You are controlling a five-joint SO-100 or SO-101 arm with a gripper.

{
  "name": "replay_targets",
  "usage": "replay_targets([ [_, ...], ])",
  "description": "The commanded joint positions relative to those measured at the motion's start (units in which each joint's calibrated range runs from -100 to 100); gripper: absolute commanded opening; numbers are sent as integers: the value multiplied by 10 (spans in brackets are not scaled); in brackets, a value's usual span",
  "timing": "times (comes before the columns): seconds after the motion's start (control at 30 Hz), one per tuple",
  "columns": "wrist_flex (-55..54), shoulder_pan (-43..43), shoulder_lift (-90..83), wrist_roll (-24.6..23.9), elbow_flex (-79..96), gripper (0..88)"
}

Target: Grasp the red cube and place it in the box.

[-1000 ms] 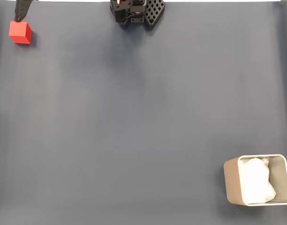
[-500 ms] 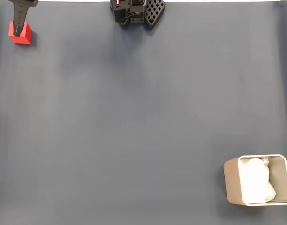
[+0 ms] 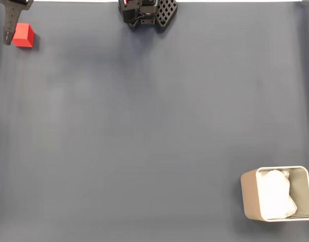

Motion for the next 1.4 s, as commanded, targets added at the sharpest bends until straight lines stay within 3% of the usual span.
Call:
replay_targets([
  [0.0, -16, 5, 3, -3, -9, 389],
  [1.37, -165, 34, 83, 17, 85, 405],
])
